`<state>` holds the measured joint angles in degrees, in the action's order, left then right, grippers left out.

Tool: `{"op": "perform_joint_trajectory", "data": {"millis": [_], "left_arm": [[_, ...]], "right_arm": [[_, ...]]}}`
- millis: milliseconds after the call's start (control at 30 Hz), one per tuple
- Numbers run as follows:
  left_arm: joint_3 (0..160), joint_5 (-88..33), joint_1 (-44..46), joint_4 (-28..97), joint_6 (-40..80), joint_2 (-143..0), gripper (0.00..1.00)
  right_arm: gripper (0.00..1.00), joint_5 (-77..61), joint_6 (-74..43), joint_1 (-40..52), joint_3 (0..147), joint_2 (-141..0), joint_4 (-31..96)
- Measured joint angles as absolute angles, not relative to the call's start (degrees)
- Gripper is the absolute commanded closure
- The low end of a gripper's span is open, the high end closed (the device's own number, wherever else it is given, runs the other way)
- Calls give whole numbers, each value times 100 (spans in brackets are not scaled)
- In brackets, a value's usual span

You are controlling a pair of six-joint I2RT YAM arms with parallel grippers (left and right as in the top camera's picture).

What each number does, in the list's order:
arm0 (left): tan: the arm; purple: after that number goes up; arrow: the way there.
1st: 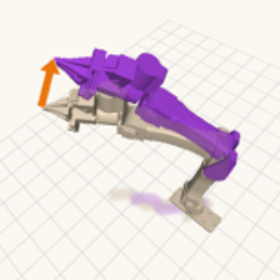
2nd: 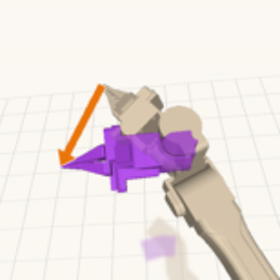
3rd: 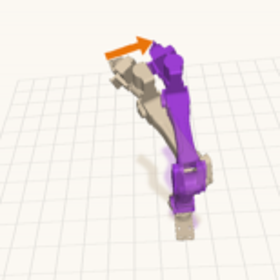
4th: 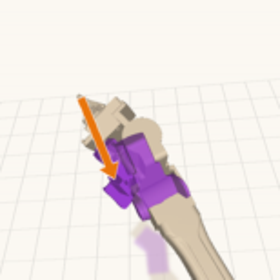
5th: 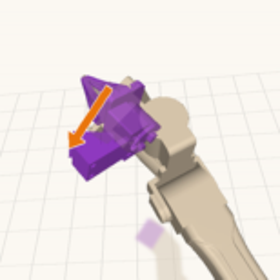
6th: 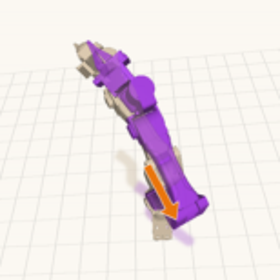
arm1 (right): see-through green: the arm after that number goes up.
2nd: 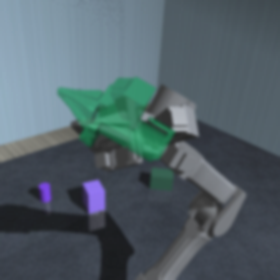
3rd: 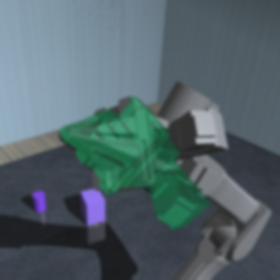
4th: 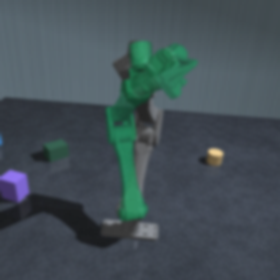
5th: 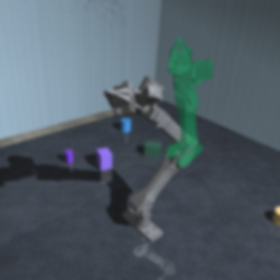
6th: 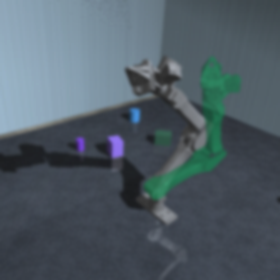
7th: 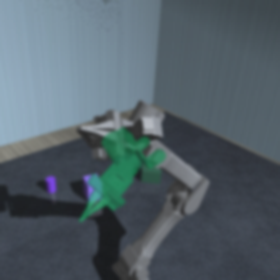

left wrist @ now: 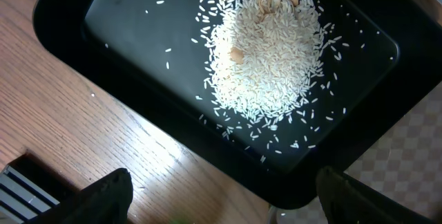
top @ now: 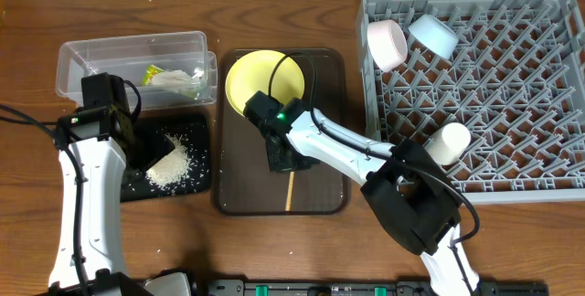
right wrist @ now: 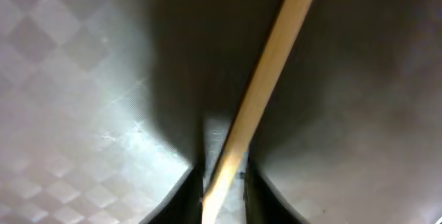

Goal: Sort waste into correct bins and load items into the dishwasher rack
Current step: 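Return the right gripper to the tray and grasp the second chopstick, then place the second chopstick into the rack's left edge with the right gripper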

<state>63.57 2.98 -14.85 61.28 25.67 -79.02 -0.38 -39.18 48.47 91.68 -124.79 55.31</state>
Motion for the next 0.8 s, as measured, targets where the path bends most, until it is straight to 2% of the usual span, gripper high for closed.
{"op": "perform_joint_trajectory", "data": {"millis": [267, 467, 800], "left_arm": [[6357, 298, -1485, 6128, 2567, -7902, 12], [6357, 296, -1485, 6130, 2567, -7902, 12], [6357, 296, -1485, 6128, 2567, -7902, 12]], "right_arm": [[99, -36, -3948, 4740, 9179, -12479, 5793], [99, -5, -3745, 4097, 9161, -12339, 6040], [99, 113, -2373, 2716, 9150, -10241, 6331]]}}
